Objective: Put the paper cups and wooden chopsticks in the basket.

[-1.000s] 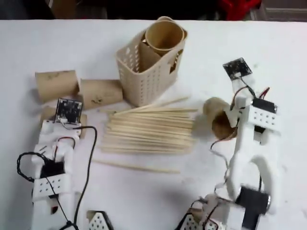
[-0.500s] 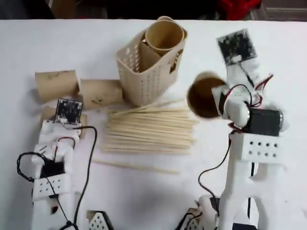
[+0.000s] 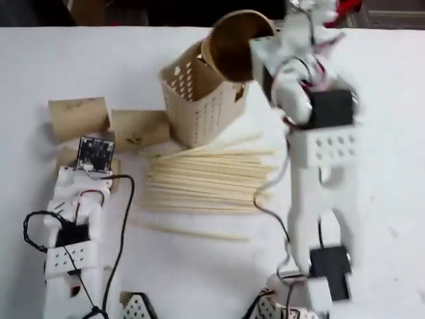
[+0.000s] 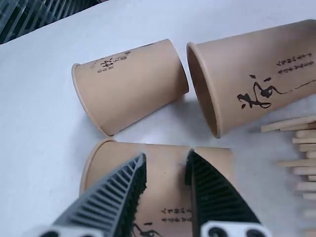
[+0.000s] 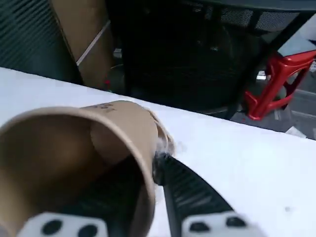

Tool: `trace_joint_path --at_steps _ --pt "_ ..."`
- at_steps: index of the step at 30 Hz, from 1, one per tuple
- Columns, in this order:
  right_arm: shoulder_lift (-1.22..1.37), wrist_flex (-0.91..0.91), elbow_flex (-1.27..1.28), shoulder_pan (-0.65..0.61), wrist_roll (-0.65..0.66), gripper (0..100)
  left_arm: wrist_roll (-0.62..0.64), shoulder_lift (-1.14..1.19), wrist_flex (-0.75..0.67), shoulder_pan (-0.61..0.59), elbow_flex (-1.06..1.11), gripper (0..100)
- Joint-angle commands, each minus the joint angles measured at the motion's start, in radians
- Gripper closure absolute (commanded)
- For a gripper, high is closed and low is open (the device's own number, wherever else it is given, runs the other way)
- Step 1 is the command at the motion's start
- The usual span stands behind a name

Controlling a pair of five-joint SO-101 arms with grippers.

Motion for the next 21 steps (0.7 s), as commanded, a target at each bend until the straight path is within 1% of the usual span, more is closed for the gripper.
trace_joint_path --at_steps 1,6,12,14,19,21 --pt "0.104 -0.024 -0.109 -0.013 -0.012 98.1 -0.011 -0.005 -0.003 0.018 0.009 85" --pt "0.217 -0.019 -0.164 -0.005 -0.012 98.1 -0.011 -0.005 -0.003 0.018 0.009 85" --pt "0.246 -0.007 -0.172 -0.015 -0.012 96.8 -0.011 -0.005 -0.003 0.018 0.009 85" --pt "0.245 -0.01 -0.173 -0.015 -0.012 91.3 -0.011 -0.005 -0.003 0.018 0.009 85" --pt "0.254 -0.096 -0.167 -0.025 -0.008 70.2 -0.011 -0.005 -0.003 0.018 0.009 85" --pt "0.255 -0.13 -0.164 -0.03 -0.011 65.7 -0.011 -0.005 -0.003 0.018 0.009 85"
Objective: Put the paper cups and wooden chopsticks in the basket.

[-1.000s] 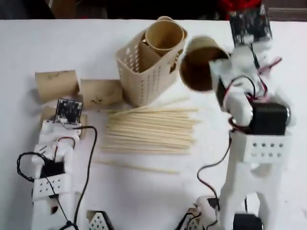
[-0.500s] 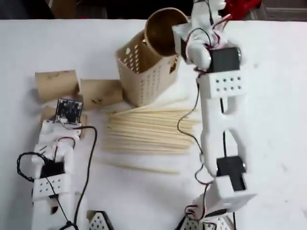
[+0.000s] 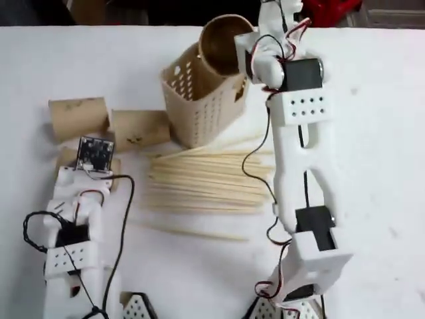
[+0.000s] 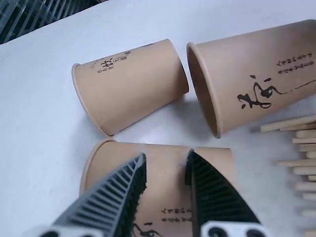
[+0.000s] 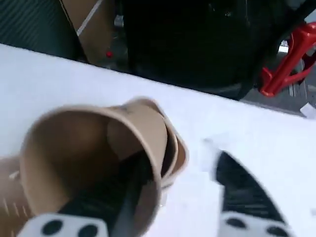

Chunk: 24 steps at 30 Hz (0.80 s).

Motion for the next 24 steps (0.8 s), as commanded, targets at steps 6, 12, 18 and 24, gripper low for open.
trace_joint_path --at_steps 6,12,18,24 --pt "-0.008 -0.091 -0.049 -0.021 -0.006 65.4 -0.011 -0.005 -0.003 0.018 0.009 85" --pt "0.005 -0.128 -0.058 0.019 0.0 65.4 -0.011 -0.005 -0.003 0.018 0.009 85" --pt "0.038 -0.28 -0.048 0.025 -0.006 65.4 -0.011 -0.005 -0.003 0.018 0.009 85" --pt "0.051 -0.272 -0.051 0.031 0.0 65.5 -0.011 -0.005 -0.003 0.018 0.009 85"
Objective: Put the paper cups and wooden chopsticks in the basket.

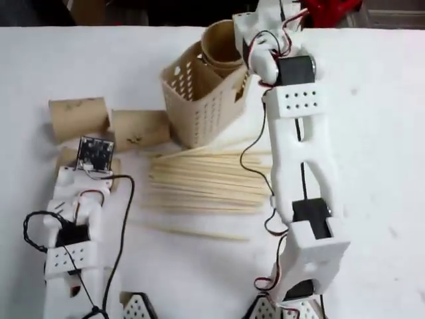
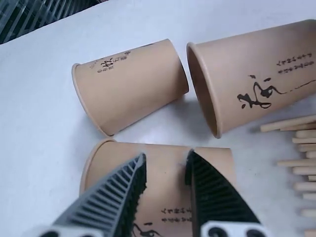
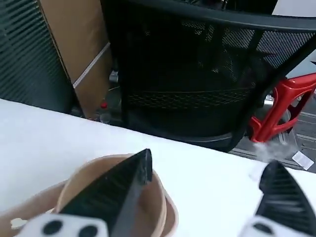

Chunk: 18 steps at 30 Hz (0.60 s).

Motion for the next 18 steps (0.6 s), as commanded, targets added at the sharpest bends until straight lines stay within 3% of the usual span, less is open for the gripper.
trace_joint_path --at_steps 1,3,9,18 --pt "-0.016 0.028 -0.046 0.016 0.0 65.7 -0.011 -0.005 -0.003 0.018 0.009 85" --pt "-0.022 0.154 -0.054 0.028 0.0 69.7 -0.011 -0.005 -0.003 0.013 0.008 85" --pt "-0.082 0.535 -0.044 0.102 0.002 95.7 -0.003 0.001 0.032 -0.022 -0.064 85" --pt "-0.091 0.816 -0.043 0.189 0.051 98.2 -0.002 0.004 0.545 -0.048 -0.534 85"
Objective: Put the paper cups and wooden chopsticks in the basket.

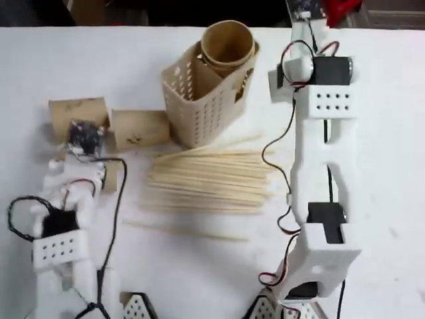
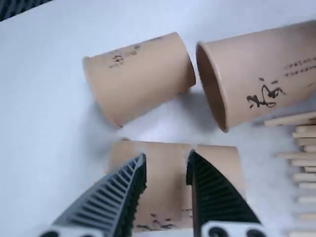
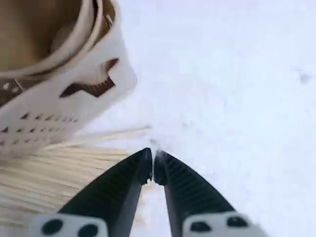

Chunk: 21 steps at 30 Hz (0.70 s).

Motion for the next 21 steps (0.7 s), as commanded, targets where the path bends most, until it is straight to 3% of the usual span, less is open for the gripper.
trace_joint_path --at_steps 1,7,14,21 --pt "-0.056 0.051 -0.038 0.051 0.014 98.2 0.0 -0.013 0.244 -0.021 -0.318 85" --pt "-0.125 -0.001 0.158 0.09 0.014 98.2 0.0 0.131 0.42 -0.096 -0.69 85" --pt "-0.467 -0.291 0.744 0.081 0.02 98.2 0.009 0.711 0.615 -0.182 -1.229 84" --pt "-0.797 -0.556 1.323 0.077 0.157 98.1 0.118 1.274 0.839 -0.234 -1.784 75"
